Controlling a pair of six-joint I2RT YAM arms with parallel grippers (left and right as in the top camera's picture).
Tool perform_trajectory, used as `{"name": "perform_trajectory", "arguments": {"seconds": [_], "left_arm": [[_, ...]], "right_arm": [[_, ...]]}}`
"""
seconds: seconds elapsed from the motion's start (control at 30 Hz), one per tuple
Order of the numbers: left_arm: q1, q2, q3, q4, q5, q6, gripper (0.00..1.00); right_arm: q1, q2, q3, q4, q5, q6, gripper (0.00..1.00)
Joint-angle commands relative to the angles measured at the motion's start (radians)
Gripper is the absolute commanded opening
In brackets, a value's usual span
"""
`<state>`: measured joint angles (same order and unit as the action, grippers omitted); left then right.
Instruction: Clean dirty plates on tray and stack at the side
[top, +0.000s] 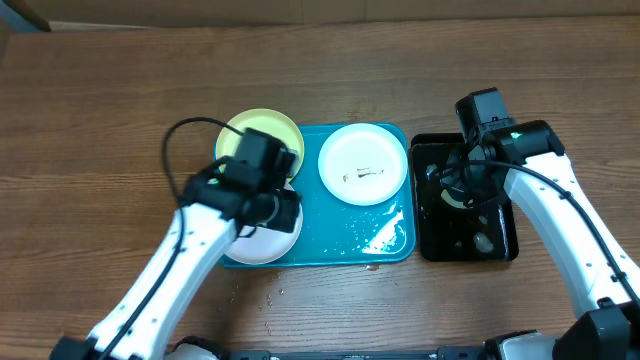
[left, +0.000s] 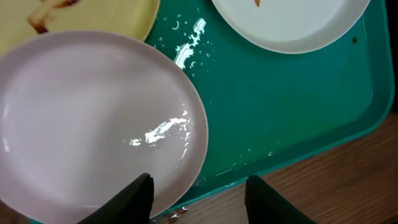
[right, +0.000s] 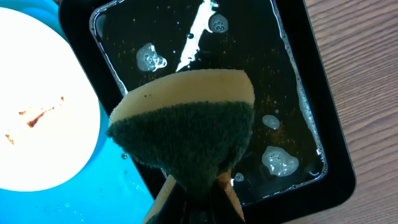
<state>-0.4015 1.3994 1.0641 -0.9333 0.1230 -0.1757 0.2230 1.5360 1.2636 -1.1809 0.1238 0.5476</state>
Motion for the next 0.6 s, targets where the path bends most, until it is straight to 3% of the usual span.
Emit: {"name": "perform_trajectory", "arguments": {"seconds": [0.0,0.27,0.57], "left_arm": [[-0.049,0.071,-0.011,0.012,-0.031,-0.105,0.47],[-0.158,0.225,-0.011,0.041,-0.211,-0.251,0.5],[-0.235,0.336,-0.011,0.071,-0.344,-0.299,0.41]], "right_arm": [[-0.002,-0.027,0.02,0.0,0.014,-0.006,0.04],[-0.002,-0.027,0.02,-0.001,0.013,-0.006,0.04],[-0.002,-0.027,0.02,0.0,0.013,-0.006,0.04]]}}
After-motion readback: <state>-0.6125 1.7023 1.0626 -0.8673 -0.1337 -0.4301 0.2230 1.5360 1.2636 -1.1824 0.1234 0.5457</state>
